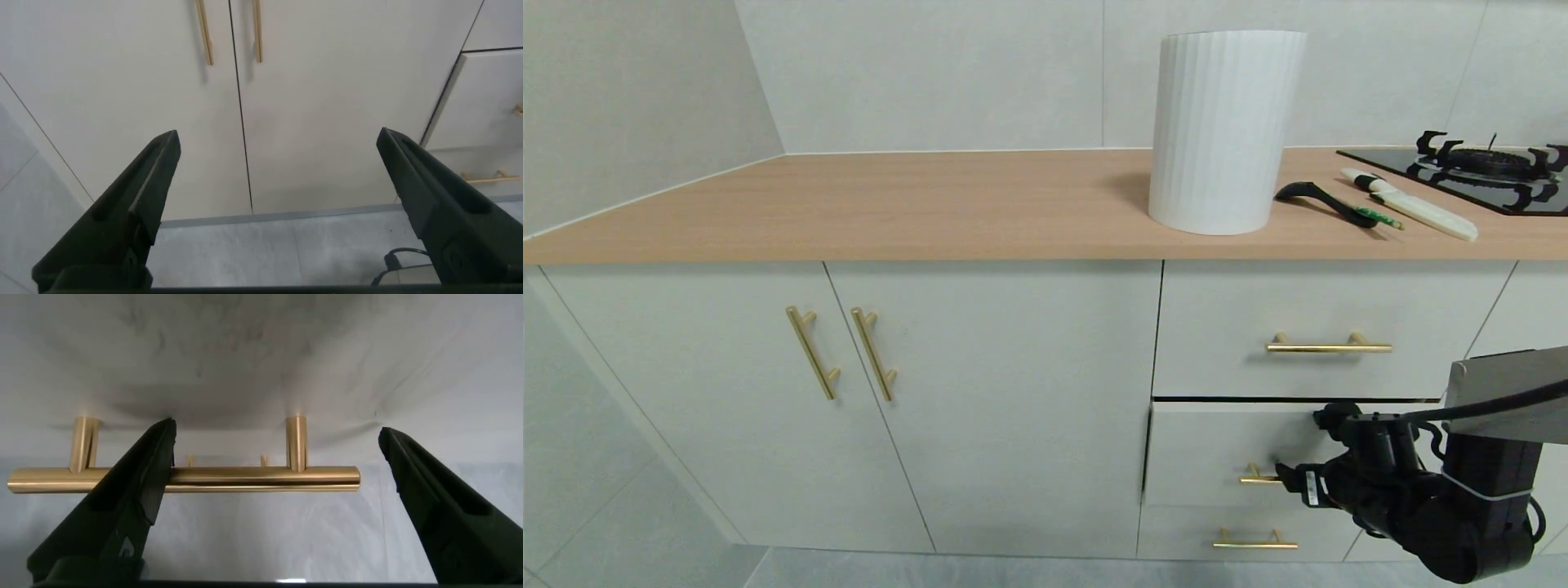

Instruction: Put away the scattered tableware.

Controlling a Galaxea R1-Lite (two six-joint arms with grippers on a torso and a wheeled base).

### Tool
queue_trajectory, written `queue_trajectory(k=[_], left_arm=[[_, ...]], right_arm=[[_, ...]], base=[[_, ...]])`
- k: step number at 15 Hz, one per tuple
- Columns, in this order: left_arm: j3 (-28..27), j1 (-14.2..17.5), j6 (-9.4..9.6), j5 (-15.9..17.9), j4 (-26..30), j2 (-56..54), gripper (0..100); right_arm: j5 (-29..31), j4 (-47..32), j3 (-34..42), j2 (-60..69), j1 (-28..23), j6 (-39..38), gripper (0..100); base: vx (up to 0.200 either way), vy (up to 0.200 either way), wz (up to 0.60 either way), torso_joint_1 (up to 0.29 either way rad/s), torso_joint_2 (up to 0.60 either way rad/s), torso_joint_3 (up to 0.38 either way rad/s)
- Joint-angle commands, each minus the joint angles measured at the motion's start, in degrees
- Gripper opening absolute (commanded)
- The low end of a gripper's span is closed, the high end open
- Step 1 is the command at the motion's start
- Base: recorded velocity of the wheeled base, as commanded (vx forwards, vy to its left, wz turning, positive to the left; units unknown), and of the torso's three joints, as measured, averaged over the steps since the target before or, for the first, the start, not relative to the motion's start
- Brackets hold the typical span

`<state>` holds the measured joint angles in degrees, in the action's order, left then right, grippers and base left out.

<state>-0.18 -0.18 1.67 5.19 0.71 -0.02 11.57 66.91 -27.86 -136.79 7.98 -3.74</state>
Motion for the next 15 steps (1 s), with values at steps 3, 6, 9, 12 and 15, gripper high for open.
queue_trajectory(k=[3,6,9,12,15], left_arm=[[0.01,0.01,0.00,-0.01,0.00,0.02,100],[0.01,0.01,0.00,-0.01,0.00,0.02,100],[0.01,0.01,0.00,-0.01,0.00,0.02,100],[0.09,0.01,0.00,-0.01,0.00,0.02,100],[0.01,0.01,0.00,-0.01,0.00,0.02,100]], right_arm=[[-0.32,-1.35,1.49,2.67,0.01,0.67,100],[-0.49,-3.02,3.33,6.10,0.10,2.95,100],[-2.60,-16.11,3.51,16.29,0.45,3.92,100],[-6.21,-33.34,2.19,30.88,2.03,4.80,100],[-6.38,-46.08,-1.15,44.94,4.41,4.62,100]], base=[[0.000,0.000,0.00,0.000,0.00,0.000],[0.000,0.000,0.00,0.000,0.00,0.000],[0.000,0.000,0.00,0.000,0.00,0.000],[0.000,0.000,0.00,0.000,0.00,0.000],[0.000,0.000,0.00,0.000,0.00,0.000]])
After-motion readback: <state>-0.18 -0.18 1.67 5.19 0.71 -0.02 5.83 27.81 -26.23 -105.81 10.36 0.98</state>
